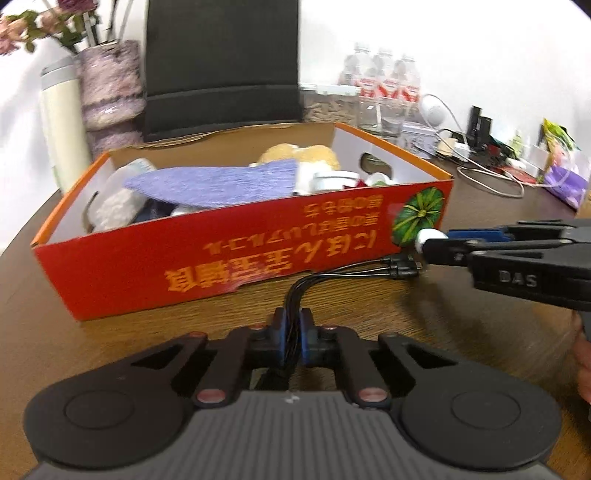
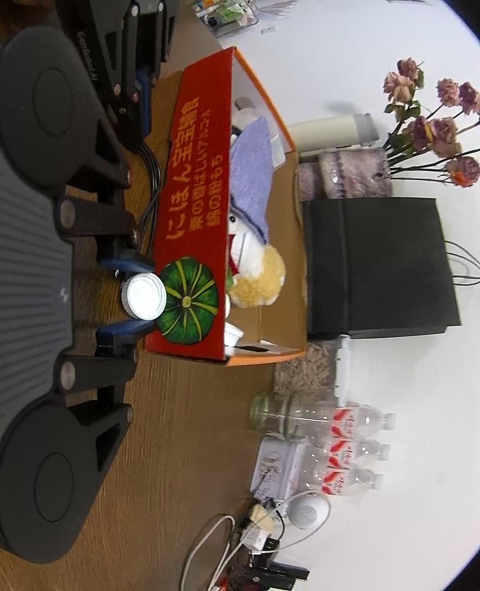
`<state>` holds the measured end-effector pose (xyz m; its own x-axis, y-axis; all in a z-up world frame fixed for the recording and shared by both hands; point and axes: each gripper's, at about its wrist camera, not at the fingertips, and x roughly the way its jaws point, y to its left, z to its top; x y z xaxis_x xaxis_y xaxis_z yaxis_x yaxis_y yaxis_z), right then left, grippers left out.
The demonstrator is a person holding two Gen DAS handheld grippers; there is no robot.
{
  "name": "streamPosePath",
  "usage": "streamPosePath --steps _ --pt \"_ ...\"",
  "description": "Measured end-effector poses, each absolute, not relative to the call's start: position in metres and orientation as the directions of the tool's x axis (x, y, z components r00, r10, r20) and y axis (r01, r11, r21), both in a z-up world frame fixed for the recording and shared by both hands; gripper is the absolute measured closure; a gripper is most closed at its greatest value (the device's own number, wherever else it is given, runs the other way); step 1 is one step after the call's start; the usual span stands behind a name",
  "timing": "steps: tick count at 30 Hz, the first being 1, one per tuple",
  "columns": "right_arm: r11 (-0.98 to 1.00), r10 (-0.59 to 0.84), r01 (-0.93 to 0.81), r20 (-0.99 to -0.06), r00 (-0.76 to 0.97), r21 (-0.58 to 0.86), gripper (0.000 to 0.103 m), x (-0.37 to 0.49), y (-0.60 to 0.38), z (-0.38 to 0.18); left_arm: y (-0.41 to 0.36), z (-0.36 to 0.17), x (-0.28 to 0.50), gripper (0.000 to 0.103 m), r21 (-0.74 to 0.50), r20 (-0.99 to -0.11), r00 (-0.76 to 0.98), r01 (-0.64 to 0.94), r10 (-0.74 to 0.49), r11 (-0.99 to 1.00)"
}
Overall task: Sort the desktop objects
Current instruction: 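Carry the cable and cap into the red box and open both tools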
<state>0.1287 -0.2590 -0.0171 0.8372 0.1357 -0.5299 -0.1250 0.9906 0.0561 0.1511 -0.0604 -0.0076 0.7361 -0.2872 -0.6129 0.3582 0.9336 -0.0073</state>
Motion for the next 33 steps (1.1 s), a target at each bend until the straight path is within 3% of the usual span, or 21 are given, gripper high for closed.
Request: streamPosePath --steps 7,22,33 --pt "0.991 0.131 -0.119 -0.521 0.843 0.057 0.077 0.121 -0.256 -0.015 -0.048 0.003 0.126 0.096 0.015 -0.542 0.796 0.328 -0.267 0.945" --pt "0.991 0.132 -0.112 -0.436 0.89 0.071 0.076 0.081 -0.237 -0.002 -0.051 0.03 0.052 0.097 0.209 -0.243 0.948 0.26 -0.207 0.943" --pt "0.986 0.156 -0.131 -0.302 0.94 0.102 0.076 0.06 -0.225 0.028 -0.043 0.063 0.048 0.097 0.176 -0.133 0.966 0.245 -0.223 0.953"
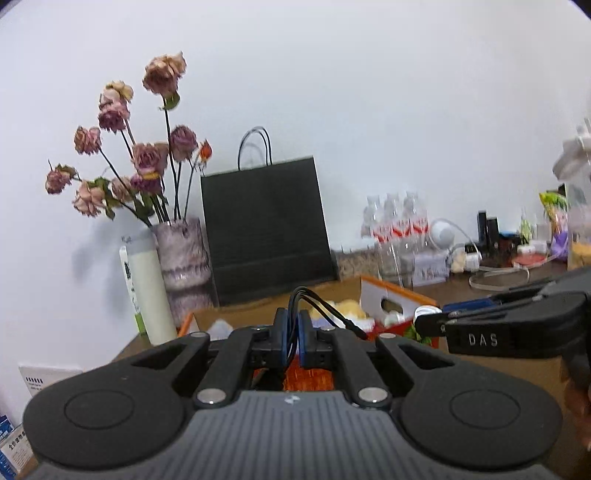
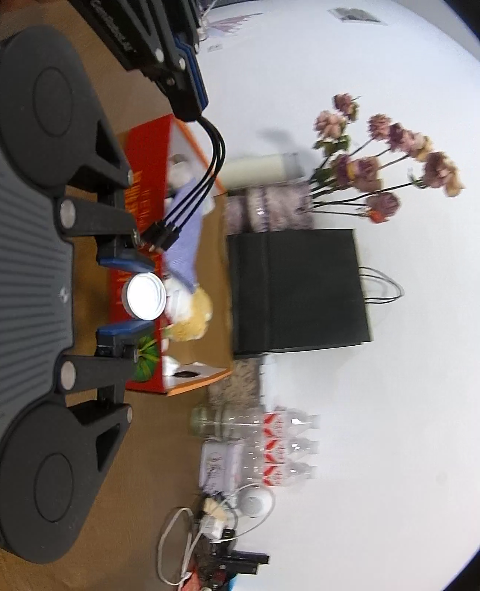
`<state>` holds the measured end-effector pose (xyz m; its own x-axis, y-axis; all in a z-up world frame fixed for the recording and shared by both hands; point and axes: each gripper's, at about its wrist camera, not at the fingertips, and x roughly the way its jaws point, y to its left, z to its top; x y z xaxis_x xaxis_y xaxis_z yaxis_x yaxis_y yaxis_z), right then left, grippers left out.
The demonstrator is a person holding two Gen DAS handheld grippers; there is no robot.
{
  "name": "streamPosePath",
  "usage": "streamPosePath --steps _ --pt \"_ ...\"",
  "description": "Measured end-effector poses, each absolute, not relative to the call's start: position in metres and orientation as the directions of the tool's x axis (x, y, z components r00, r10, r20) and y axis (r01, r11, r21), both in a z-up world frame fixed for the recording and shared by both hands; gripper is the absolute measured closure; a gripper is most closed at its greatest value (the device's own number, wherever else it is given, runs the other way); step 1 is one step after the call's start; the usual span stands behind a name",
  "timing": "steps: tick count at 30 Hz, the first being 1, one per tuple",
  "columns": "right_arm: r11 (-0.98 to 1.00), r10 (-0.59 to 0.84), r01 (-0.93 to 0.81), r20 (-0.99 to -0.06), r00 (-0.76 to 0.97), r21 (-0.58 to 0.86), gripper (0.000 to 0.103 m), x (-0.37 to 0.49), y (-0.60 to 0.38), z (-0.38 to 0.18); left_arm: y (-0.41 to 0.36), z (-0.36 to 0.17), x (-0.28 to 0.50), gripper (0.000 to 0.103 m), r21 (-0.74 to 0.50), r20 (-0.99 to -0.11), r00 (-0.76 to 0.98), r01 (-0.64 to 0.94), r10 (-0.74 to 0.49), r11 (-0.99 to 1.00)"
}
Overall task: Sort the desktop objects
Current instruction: 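Carry the cable and cap into the red box and open both tools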
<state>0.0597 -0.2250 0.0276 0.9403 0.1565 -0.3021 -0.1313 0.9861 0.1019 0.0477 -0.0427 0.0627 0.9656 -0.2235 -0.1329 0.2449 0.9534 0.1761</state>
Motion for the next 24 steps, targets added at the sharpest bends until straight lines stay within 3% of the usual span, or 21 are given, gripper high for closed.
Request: streamPosePath --steps 12,24 --pt "0.989 0.134 -0.116 -0.218 0.967 0.094 0.076 0.111 -0.222 0.049 -0.047 0.089 0.099 0.097 0.152 -0.083 0.974 0.221 -0.21 0.963" --pt "0.99 0.128 -0.106 -0.296 0.947 0.089 0.076 0.198 -0.223 0.014 -0.052 0.058 0.181 0.097 0.132 -0.166 0.958 0.258 -0.235 0.957"
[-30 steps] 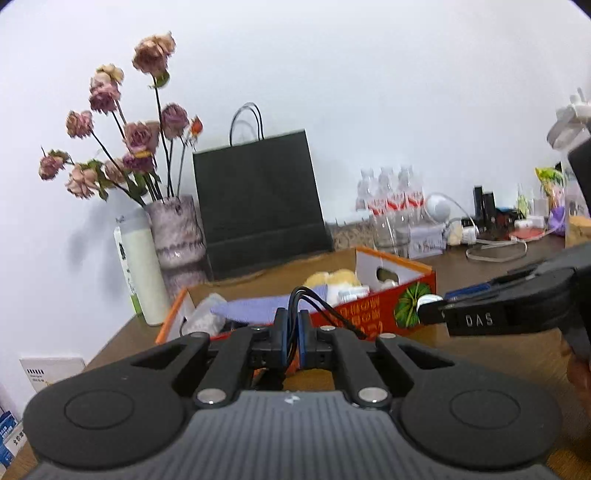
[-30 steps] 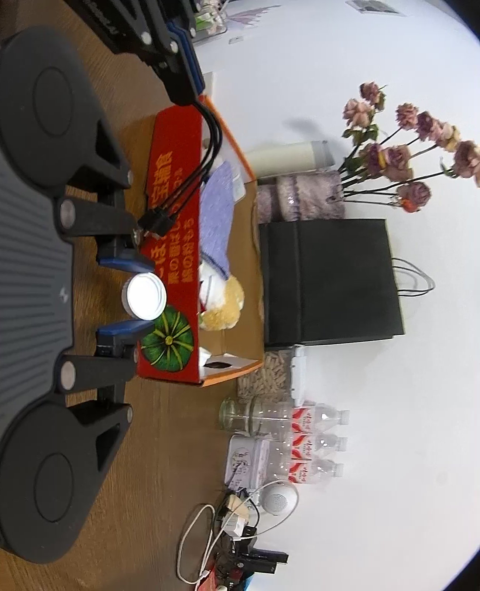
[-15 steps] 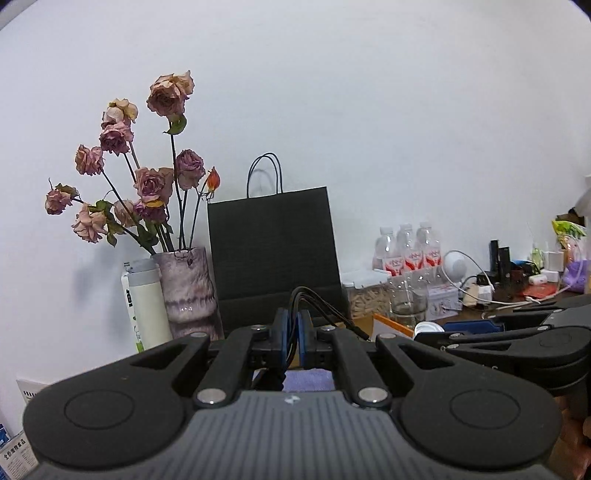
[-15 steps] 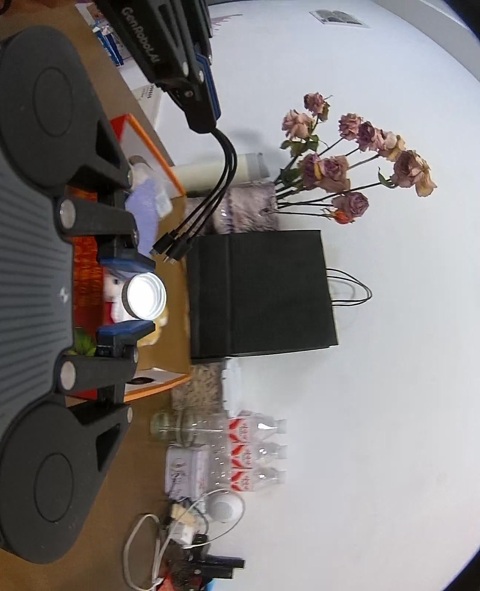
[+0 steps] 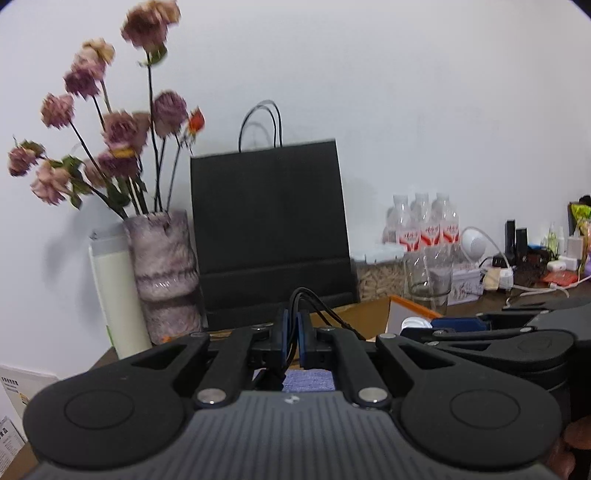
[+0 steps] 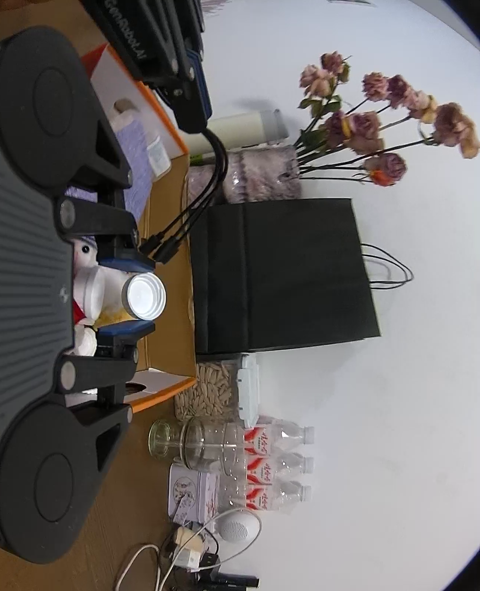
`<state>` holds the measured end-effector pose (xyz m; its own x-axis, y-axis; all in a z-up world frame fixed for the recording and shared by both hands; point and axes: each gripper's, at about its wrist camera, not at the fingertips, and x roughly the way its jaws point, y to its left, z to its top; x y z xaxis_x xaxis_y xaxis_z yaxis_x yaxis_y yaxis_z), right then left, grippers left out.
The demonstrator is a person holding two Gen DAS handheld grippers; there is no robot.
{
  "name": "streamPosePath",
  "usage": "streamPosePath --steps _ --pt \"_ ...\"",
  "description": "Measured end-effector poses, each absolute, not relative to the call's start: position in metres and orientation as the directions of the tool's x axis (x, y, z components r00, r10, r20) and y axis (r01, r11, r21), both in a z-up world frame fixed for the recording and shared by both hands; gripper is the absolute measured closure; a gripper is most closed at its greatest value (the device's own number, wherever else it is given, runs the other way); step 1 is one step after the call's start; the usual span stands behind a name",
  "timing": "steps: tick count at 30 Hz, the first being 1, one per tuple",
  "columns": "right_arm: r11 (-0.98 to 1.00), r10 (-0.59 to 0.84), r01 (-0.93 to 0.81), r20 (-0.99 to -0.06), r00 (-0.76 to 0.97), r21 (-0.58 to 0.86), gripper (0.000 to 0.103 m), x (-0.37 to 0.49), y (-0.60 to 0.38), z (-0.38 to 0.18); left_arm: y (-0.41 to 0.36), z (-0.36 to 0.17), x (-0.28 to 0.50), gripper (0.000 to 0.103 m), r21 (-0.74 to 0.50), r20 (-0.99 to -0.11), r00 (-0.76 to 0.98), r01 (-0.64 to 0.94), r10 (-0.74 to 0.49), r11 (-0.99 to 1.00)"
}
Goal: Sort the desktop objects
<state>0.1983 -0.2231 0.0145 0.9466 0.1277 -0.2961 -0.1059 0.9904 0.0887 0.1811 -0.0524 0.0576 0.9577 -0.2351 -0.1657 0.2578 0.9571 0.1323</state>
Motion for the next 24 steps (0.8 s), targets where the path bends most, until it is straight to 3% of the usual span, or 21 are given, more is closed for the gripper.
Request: streamPosePath --steps 9,10,11,12,13,14,15,17,21,24 --pt "0.987 0.16 -0.16 -0.319 0.934 0.026 0.076 0.22 -0.216 0.004 -0.043 0.04 0.222 0.095 0.125 -0.215 0.955 0.236 -0.206 0.964" --pt "0.987 0.16 -0.16 -0.322 0.933 0.027 0.075 0.221 -0.216 0.003 -0.041 0.038 0.224 0.086 0.122 -0.215 0.957 0.224 -0.195 0.967" --pt "0.985 0.172 -0.169 -0.322 0.931 0.037 0.062 0.221 -0.217 0.002 -0.04 0.037 0.225 0.051 0.119 -0.216 0.958 0.218 -0.189 0.969" --pt "0.981 0.194 -0.185 -0.32 0.927 0.058 0.035 0.221 -0.219 0.001 -0.039 0.036 0.225 0.027 0.117 -0.214 0.96 0.21 -0.182 0.971" --pt "0.983 0.184 -0.17 -0.31 0.933 0.073 0.029 0.219 -0.222 0.001 -0.037 0.035 0.224 0.008 0.121 -0.192 0.972 0.16 -0.135 0.98" --pt "0.985 0.17 -0.153 -0.303 0.938 0.078 0.015 0.217 -0.224 0.001 -0.036 0.034 0.223 0.0 0.131 -0.16 0.984 0.103 -0.081 0.986" --pt "0.986 0.165 -0.146 -0.297 0.941 0.084 0.006 0.217 -0.226 0.002 -0.034 0.034 0.222 0.0 0.133 -0.146 0.987 0.089 -0.069 0.987" --pt "0.986 0.16 -0.139 -0.28 0.947 0.093 0.002 0.215 -0.228 0.002 -0.03 0.033 0.225 0.0 0.105 -0.169 0.982 0.1 -0.081 0.989" --pt "0.99 0.14 -0.13 -0.27 0.953 0.053 0.0 0.212 -0.223 -0.001 -0.029 0.028 0.231 0.0 0.085 -0.24 0.967 0.104 -0.081 0.991" --pt "0.991 0.129 -0.13 -0.265 0.956 0.016 0.0 0.209 -0.218 -0.003 -0.029 0.026 0.229 0.0 0.086 -0.243 0.968 0.094 -0.071 0.992"
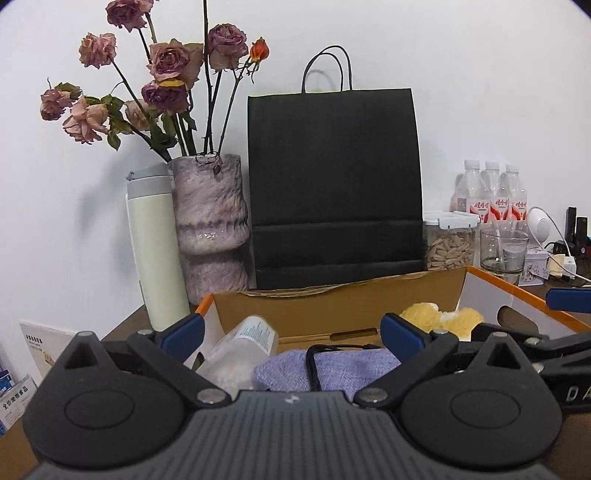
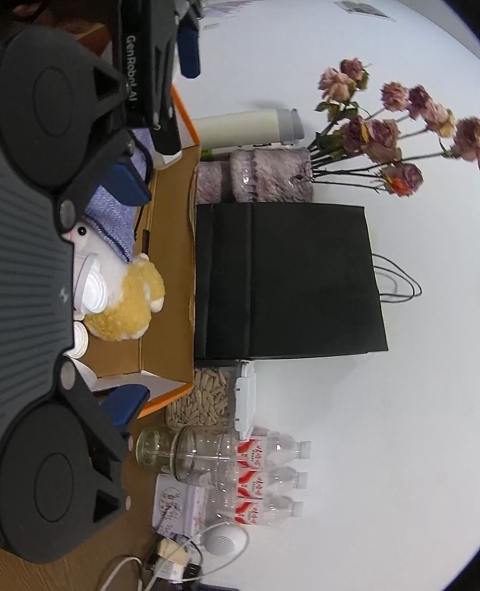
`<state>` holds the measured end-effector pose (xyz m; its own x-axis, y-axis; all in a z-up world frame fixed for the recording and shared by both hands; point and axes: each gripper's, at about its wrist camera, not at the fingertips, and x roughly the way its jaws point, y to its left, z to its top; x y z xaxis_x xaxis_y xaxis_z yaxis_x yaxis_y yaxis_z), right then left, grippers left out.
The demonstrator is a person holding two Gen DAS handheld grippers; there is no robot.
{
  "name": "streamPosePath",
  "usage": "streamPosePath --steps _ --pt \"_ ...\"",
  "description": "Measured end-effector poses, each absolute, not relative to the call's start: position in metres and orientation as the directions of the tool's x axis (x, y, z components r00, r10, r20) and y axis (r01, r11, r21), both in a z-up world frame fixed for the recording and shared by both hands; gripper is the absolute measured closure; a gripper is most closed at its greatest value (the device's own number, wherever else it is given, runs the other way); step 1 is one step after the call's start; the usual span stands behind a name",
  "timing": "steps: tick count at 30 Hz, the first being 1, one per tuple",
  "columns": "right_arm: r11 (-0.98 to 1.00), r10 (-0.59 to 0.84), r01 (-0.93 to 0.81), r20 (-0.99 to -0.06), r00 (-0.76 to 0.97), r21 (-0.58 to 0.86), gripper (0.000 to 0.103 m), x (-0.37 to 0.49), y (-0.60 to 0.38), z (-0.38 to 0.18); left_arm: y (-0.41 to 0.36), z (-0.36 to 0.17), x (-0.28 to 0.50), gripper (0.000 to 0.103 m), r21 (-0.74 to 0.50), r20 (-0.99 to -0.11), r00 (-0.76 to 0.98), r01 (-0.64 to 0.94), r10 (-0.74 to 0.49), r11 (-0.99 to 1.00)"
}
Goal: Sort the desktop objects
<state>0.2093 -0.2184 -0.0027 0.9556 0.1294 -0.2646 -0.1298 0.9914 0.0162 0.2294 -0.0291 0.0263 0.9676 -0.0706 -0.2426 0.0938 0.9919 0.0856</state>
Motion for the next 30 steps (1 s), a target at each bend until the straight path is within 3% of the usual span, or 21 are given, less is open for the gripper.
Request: streamPosePath --steps 8,30 --pt "0.993 0.104 -0.116 -0.224 0.969 -0.038 0.0 0.191 -0.21 -0.003 -0.024 0.025 0.206 0.0 0.081 -0.22 0.974 0.078 -0.059 0.994" --pt "0.993 0.113 -0.12 -0.268 0.957 -0.011 0.0 0.071 -0.193 -0.005 -0.011 0.016 0.1 0.0 0.088 -0.242 0.97 0.055 -0.032 0.995"
